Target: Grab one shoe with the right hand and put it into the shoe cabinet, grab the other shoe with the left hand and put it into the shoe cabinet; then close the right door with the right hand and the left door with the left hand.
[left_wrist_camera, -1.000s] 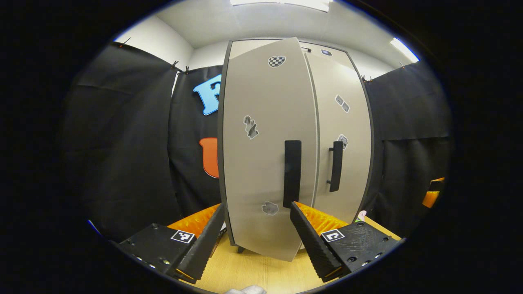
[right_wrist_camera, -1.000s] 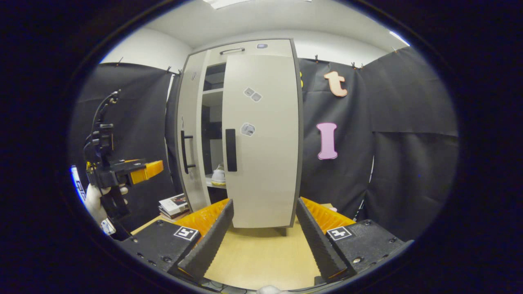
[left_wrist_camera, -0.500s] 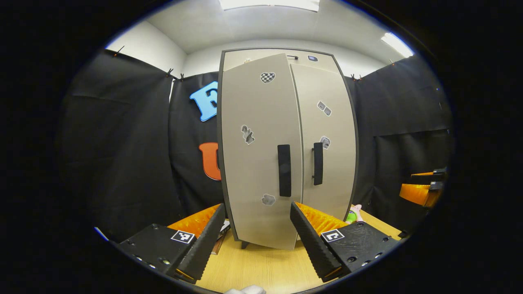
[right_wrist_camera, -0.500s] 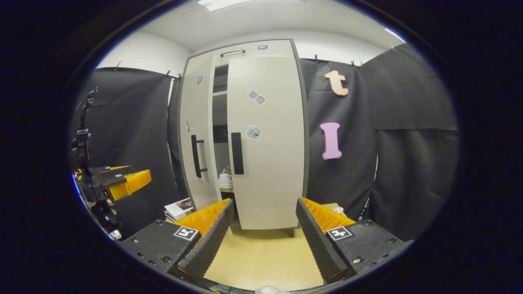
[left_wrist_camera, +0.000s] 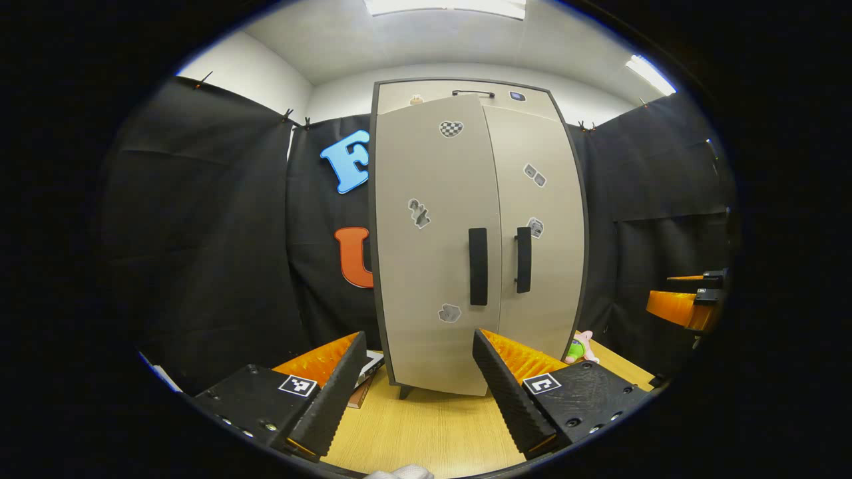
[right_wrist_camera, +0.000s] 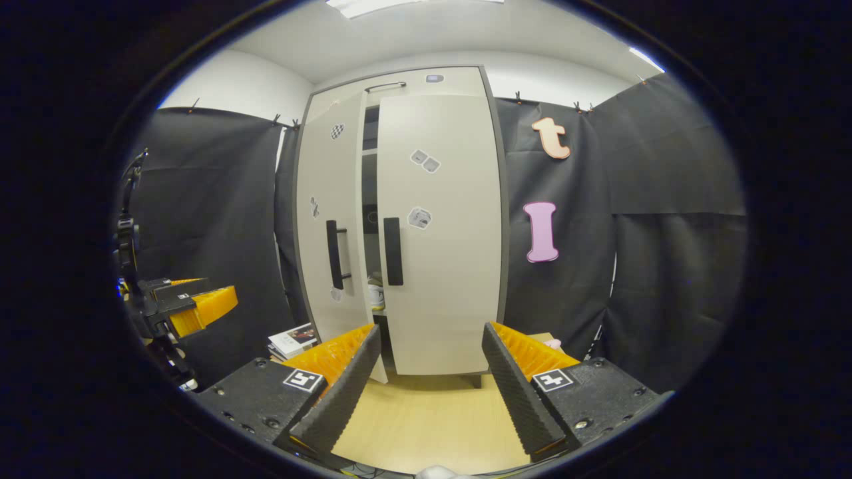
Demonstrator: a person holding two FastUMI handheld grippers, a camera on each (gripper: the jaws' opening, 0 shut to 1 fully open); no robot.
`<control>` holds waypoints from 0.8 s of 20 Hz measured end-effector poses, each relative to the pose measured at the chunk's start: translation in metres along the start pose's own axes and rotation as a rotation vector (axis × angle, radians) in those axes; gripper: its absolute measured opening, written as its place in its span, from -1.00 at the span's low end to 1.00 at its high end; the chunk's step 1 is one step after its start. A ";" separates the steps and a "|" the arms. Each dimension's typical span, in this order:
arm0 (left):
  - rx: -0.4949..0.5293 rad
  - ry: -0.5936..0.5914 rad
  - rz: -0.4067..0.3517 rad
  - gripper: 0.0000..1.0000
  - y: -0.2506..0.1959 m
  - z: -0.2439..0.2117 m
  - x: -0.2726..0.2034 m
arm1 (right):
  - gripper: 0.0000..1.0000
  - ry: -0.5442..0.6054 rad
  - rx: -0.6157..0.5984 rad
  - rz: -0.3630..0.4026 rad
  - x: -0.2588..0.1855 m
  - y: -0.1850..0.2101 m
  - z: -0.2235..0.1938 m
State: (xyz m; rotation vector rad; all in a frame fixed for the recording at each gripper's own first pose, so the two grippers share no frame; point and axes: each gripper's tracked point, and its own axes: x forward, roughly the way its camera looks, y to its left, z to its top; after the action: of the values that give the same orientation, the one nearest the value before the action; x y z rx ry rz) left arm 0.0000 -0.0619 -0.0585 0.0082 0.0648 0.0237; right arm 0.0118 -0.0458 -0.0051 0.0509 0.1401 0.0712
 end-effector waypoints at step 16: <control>-0.007 0.003 -0.031 0.93 -0.004 0.000 -0.002 | 0.99 0.009 0.002 -0.013 -0.001 0.008 -0.006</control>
State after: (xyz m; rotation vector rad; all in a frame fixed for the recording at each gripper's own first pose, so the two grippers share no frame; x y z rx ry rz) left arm -0.0023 -0.0665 -0.0582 -0.0002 0.0679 -0.0072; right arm 0.0096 -0.0373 -0.0102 0.0514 0.1499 0.0581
